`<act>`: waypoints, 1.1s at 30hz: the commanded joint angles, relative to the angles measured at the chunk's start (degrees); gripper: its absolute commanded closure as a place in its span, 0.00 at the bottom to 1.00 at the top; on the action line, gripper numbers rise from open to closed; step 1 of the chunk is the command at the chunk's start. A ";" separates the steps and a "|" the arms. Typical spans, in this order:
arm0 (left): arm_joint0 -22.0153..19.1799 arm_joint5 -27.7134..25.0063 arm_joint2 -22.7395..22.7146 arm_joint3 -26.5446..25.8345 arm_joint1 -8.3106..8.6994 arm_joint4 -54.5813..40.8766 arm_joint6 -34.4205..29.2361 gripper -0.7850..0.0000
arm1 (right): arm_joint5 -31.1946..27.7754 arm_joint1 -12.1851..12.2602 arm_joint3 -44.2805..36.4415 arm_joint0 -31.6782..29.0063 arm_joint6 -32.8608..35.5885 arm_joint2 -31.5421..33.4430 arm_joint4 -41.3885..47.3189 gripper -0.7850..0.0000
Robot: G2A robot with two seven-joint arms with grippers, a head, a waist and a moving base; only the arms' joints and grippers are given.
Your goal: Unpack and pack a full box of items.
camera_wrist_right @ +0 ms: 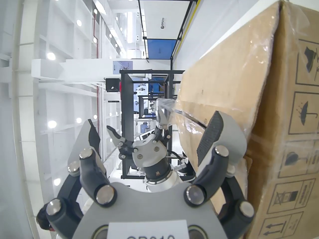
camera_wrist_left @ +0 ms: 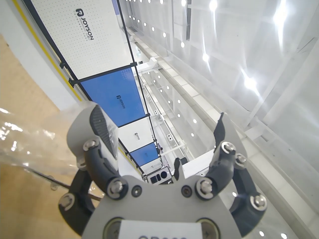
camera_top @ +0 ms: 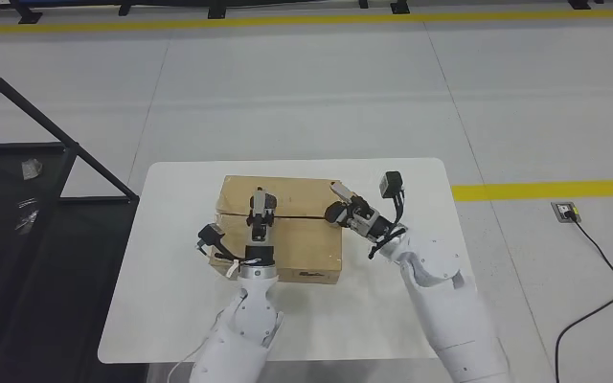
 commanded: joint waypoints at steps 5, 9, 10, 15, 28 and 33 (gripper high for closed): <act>-0.62 1.11 0.97 0.79 -0.77 1.49 0.88 0.00 | -2.88 1.03 -6.67 -5.32 2.75 3.59 4.22 0.00; -0.99 2.07 1.79 1.24 -1.25 2.80 0.82 0.00 | -3.85 1.75 -10.33 -8.77 4.11 5.92 5.86 0.00; -0.99 2.02 1.99 1.34 -1.34 3.19 0.62 0.00 | -3.98 1.92 -11.06 -9.49 4.15 6.41 5.96 0.00; -0.98 2.32 2.78 1.97 -1.77 5.15 -0.22 0.00 | -4.33 2.56 -13.57 -12.14 4.17 8.16 7.03 0.00; -2.02 4.87 5.06 4.19 -3.22 8.39 -0.71 0.00 | -5.54 3.72 -15.24 -14.87 4.01 9.57 8.73 0.00; -3.12 5.94 6.29 6.04 -4.07 8.56 -0.22 0.00 | -5.85 4.12 -15.55 -15.70 3.88 9.94 9.26 0.00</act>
